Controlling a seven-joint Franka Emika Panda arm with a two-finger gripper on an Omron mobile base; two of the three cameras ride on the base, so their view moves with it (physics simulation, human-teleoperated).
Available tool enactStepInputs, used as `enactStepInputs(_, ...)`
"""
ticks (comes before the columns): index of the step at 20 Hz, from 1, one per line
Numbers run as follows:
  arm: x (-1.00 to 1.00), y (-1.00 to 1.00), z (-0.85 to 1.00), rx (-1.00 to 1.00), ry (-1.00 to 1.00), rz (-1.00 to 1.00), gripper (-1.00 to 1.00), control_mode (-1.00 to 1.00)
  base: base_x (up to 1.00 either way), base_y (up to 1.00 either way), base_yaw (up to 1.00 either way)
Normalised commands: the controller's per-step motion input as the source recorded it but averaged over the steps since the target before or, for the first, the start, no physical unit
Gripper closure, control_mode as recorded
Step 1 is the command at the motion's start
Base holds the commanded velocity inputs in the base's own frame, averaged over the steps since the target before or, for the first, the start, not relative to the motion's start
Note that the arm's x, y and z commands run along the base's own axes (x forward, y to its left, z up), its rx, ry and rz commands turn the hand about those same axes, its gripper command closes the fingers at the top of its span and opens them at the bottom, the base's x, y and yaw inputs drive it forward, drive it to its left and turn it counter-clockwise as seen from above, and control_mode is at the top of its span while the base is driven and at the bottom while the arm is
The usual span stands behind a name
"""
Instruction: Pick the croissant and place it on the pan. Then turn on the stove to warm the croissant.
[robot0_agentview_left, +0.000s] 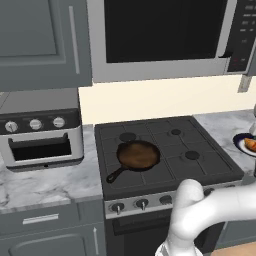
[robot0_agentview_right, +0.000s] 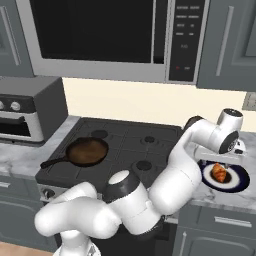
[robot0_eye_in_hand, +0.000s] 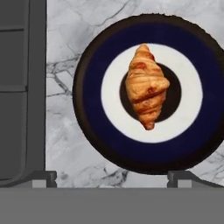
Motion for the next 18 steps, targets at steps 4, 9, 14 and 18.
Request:
enactStepInputs(4,0.0,0.0,-0.2,0.0,0.0,0.0,-1.0,-1.0,0.0,0.0,0.0)
enactStepInputs(9,0.02,0.0,-0.25,0.0,0.0,0.0,-1.0,-1.0,0.0,0.0,0.0)
enactStepInputs(14,0.02,0.0,-0.28,0.0,0.0,0.0,-1.0,-1.0,0.0,0.0,0.0)
enactStepInputs(18,0.12,0.0,-0.23,0.0,0.0,0.0,-1.0,-1.0,0.0,0.0,0.0)
